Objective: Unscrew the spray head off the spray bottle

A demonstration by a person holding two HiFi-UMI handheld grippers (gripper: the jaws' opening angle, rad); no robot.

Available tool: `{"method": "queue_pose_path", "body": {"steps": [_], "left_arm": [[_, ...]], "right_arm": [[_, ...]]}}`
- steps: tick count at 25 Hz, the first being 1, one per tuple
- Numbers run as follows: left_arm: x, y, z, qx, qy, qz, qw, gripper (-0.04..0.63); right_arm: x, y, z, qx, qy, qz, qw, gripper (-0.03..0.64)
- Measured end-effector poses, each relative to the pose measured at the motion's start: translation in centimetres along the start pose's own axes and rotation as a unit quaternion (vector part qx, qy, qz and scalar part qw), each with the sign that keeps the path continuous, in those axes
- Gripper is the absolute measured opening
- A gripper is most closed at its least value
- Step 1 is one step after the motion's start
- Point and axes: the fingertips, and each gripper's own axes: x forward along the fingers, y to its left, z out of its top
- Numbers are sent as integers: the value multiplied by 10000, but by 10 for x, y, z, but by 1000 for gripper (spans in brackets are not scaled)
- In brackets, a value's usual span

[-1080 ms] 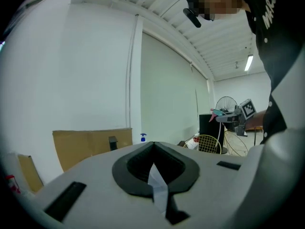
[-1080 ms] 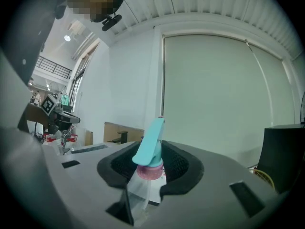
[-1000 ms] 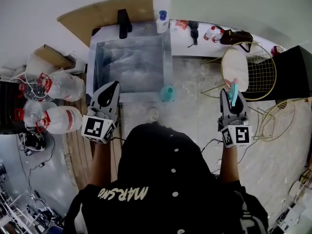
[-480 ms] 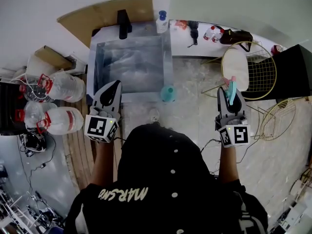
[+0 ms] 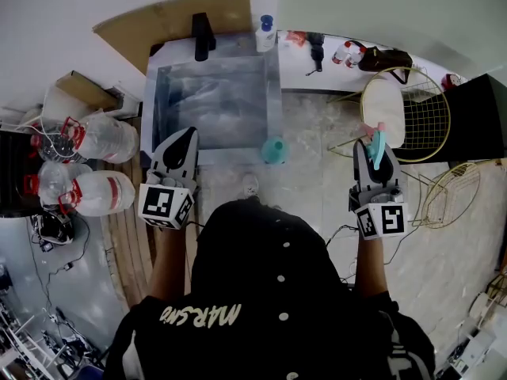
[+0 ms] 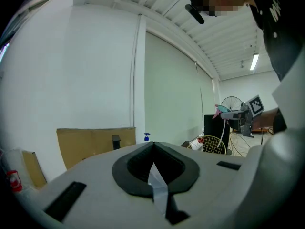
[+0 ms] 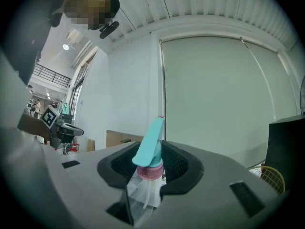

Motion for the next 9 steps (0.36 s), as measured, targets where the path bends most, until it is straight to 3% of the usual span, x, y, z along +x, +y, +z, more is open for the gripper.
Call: {"method": "queue_pose_path", "body": {"steps": [3, 9], "left_arm": [[1, 1, 0, -58, -26, 22, 10000, 25], [8, -5, 3, 183, -31, -153, 9997, 25]], "right_arm": [[2, 1, 1, 27, -12, 15, 10000, 150], [9, 3, 5, 68, -49, 50, 10000, 150]]}}
